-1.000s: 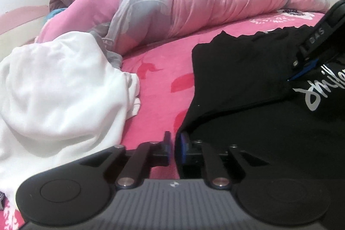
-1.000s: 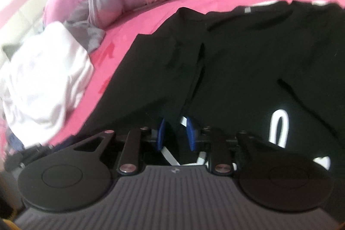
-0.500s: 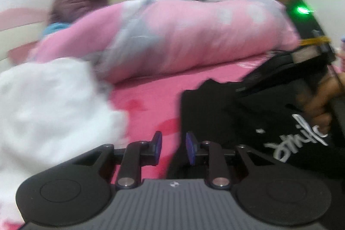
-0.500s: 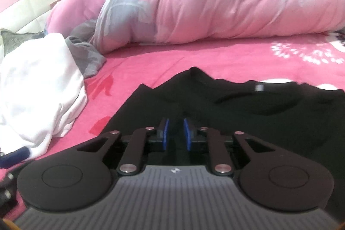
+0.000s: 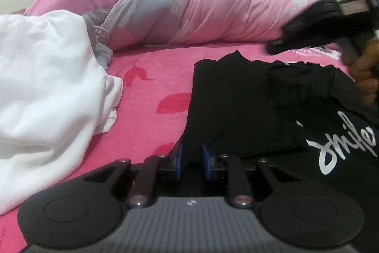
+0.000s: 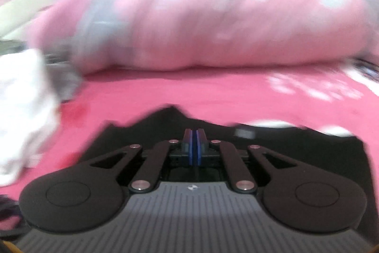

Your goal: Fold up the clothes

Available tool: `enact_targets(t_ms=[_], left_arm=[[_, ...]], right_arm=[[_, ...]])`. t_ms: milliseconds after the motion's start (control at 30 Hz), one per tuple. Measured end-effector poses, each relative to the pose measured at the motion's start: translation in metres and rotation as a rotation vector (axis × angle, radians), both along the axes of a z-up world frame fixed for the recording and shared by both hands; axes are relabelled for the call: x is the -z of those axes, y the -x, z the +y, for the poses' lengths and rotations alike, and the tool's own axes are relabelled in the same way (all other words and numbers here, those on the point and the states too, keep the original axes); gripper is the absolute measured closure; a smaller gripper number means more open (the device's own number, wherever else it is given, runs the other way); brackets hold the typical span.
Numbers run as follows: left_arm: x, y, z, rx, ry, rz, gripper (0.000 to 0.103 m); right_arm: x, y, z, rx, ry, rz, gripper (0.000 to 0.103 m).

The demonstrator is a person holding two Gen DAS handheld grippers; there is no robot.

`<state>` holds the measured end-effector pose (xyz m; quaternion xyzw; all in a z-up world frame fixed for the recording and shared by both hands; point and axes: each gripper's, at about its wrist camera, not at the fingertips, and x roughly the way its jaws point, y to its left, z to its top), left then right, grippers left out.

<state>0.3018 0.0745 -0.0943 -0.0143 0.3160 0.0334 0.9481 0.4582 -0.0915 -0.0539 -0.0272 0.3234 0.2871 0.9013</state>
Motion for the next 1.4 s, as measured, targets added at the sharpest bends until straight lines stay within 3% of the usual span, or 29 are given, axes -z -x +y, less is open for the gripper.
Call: enact_targets(t_ms=[133,333,467,767,900,1067,1133,1333,1400], left_arm=[[0.002,-0.001,0.000,-0.002,0.000,-0.003,0.083],[0.003,0.000,-0.001,-0.004,-0.001,-0.004,0.083],[0.002,0.001,0.000,-0.005,0.011,-0.006,0.083],[0.002,0.002,0.002,-0.005,0.024,-0.004,0.083],[0.004,0.002,0.008,-0.009,0.071,-0.002,0.083],[0.005,0.001,0.003,-0.011,0.028,0.000,0.082],[0.006,0.001,0.002,-0.011,0.018,-0.001,0.082],[0.006,0.001,0.001,-0.009,-0.003,-0.005,0.081],[0.006,0.000,-0.002,-0.008,-0.025,-0.004,0.082]], right_arm=[[0.032,-0.020,0.059,-0.195,0.001,0.164,0.100],[0.022,-0.054,0.042,0.007,-0.048,0.119,0.103],[0.009,-0.066,0.020,0.115,-0.087,0.076,0.098],[0.003,0.010,-0.019,-0.001,-0.076,0.114,0.098],[0.002,0.044,-0.035,-0.049,-0.069,0.133,0.098],[0.023,0.099,-0.001,-0.219,0.098,0.125,0.098],[0.024,0.122,-0.010,-0.216,0.120,0.091,0.098],[0.002,0.167,-0.068,-0.110,0.078,0.178,0.098],[-0.010,0.192,-0.090,-0.065,0.082,0.157,0.098]])
